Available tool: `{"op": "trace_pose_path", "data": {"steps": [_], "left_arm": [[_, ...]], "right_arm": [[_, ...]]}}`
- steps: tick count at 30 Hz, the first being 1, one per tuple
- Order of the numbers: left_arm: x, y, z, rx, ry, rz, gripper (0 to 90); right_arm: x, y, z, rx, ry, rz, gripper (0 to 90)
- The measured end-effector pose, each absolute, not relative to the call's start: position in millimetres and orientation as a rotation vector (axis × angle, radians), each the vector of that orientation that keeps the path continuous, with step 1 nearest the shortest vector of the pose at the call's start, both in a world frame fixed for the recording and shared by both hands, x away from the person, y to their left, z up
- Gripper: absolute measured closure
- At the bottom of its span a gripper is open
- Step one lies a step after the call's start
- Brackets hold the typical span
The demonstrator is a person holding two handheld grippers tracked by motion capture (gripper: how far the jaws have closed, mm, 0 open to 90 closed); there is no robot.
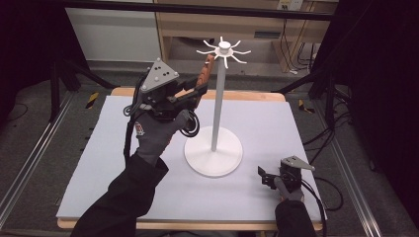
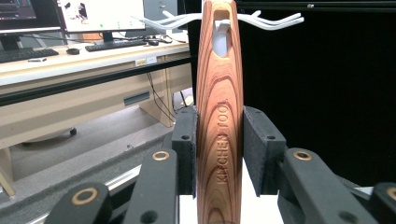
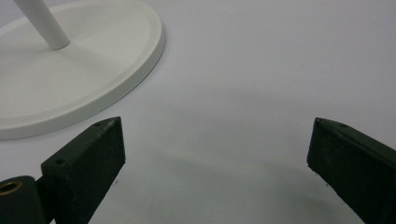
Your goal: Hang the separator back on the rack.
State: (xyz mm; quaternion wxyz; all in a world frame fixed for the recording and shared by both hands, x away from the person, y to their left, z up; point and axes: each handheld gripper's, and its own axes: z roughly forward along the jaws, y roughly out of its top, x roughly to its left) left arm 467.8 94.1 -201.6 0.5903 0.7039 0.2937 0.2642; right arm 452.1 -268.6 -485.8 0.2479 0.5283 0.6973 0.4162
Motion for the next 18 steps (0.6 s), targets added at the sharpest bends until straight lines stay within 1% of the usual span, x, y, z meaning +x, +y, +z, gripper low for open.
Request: {"op": "trace_pose_path", "data": {"steps": [18], "left_arm": [[472.1, 90.6, -205.4, 1.65, 0.691, 0.615, 66.9]], "right_arm": [[452.2, -268.6, -485.9, 1.441, 1.902, 1.133, 4.7]]}}
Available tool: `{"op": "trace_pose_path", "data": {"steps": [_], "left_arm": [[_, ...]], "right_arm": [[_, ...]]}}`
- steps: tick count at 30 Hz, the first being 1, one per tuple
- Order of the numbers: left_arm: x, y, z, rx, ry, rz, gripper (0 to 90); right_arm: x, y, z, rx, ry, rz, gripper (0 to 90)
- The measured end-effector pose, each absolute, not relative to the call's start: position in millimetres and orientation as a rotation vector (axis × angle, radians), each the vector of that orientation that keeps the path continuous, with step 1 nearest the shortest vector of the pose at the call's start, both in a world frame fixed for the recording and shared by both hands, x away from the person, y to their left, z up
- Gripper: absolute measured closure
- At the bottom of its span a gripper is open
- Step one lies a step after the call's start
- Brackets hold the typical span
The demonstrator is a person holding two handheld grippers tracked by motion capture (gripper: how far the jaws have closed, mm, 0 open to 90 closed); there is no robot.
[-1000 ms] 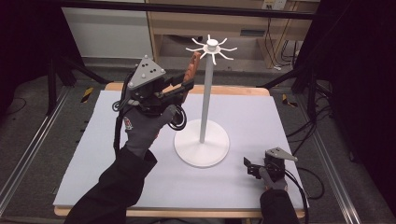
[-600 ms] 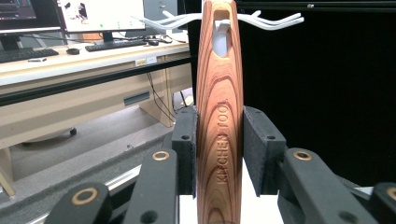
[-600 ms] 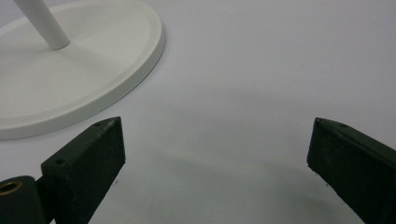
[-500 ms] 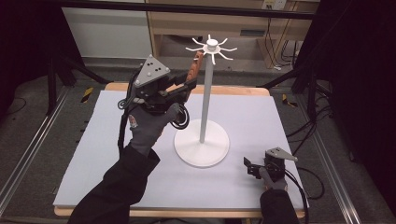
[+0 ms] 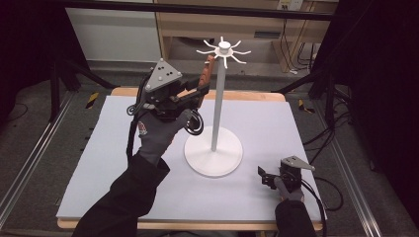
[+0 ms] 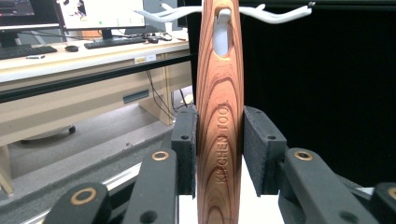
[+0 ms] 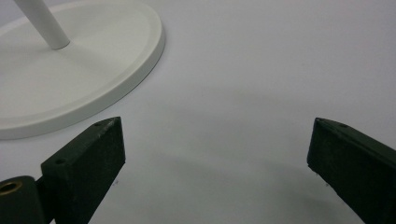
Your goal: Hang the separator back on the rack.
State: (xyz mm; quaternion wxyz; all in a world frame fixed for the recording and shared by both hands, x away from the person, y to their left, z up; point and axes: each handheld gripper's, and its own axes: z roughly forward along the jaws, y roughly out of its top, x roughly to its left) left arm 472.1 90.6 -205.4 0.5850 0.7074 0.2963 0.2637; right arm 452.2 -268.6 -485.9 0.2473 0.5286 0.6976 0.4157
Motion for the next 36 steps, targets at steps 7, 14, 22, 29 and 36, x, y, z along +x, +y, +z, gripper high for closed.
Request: {"op": "trace_pose_path", "data": {"steps": [7, 14, 22, 29, 36], "left_arm": [[474, 90, -207, 1.651, 0.695, 0.604, 66.7], [473, 92, -206, 1.64, 0.692, 0.606, 60.7], [472, 102, -212, 1.654, 0.695, 0.592, 54.0], [470, 120, -228, 1.667, 0.702, 0.563, 47.8], [467, 146, -249, 1.668, 0.731, 0.542, 46.0]], "right_arm": [[452, -269, -486, 1.441, 1.903, 1.134, 4.7], [452, -269, -486, 1.441, 1.902, 1.131, 4.7], [452, -269, -486, 1.442, 1.903, 1.133, 4.6], [452, -269, -486, 1.441, 1.903, 1.132, 4.7], [452, -268, -486, 1.442, 1.899, 1.128, 4.7]]}}
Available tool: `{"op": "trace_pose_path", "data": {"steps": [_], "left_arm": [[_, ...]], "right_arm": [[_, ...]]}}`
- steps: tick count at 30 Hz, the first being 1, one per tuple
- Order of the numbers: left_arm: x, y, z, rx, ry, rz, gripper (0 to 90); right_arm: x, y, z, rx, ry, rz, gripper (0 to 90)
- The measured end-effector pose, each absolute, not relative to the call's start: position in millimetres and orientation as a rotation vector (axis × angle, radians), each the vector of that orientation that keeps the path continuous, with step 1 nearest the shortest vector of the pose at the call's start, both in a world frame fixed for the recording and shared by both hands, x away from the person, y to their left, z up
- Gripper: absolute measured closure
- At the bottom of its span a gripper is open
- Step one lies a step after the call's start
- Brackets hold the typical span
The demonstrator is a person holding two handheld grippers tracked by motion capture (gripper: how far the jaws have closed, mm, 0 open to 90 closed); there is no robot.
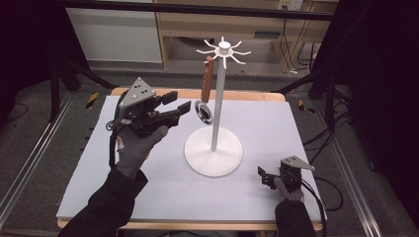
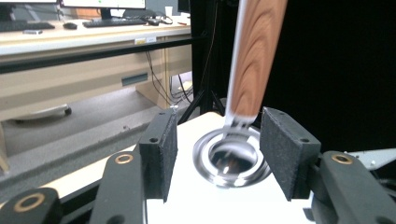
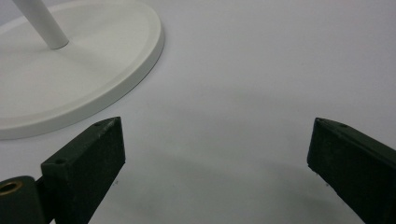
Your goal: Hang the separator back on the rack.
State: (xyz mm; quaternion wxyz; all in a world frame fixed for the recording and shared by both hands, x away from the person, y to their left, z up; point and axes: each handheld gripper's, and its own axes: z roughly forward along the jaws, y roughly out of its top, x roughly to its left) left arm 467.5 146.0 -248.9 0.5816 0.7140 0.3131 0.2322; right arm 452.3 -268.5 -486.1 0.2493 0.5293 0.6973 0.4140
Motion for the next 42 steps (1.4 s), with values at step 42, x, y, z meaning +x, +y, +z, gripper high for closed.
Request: {"op": "trace_pose_path", "data": {"steps": [42], "left_arm": [[454, 296, -417, 1.797, 1.186, 0.541, 40.2]], "right_arm": [[453, -269, -486, 1.446, 1.893, 1.121, 4.6]]}}
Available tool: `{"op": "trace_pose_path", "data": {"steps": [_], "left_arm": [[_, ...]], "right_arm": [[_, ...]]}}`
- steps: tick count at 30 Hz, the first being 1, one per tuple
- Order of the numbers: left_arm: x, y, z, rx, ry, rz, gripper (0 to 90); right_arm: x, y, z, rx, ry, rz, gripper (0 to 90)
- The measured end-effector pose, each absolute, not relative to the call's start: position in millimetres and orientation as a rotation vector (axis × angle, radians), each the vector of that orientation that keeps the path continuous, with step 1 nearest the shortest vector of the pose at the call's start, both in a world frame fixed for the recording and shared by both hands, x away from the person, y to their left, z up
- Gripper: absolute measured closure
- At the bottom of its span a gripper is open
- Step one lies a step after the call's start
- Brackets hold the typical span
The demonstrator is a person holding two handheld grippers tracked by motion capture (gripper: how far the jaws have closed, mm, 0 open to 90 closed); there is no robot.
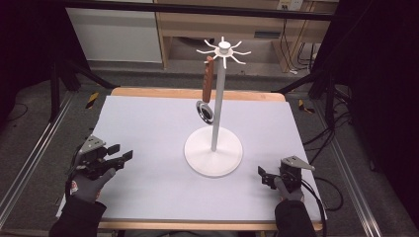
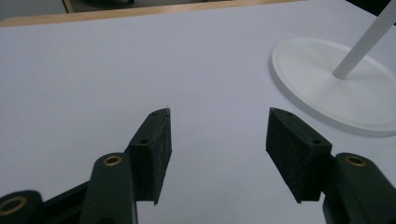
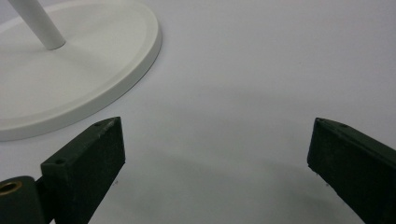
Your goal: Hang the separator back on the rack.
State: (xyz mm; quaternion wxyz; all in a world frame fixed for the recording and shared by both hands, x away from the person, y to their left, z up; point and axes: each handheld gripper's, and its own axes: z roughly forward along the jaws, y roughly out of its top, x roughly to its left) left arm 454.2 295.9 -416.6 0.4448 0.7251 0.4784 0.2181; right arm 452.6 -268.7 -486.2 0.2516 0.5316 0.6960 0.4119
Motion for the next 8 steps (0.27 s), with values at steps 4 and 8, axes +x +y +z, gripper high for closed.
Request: {"op": "trace_pose_path", "data": {"steps": [4, 8], "left_arm": [[452, 307, -429, 1.804, 1.234, 0.571, 40.1], [455, 314, -434, 1.799, 1.266, 0.568, 39.8]], "right_arm": [[453, -269, -486, 1.45, 1.899, 1.123, 4.6], [453, -269, -486, 1.451, 1.899, 1.122, 4.6]]}}
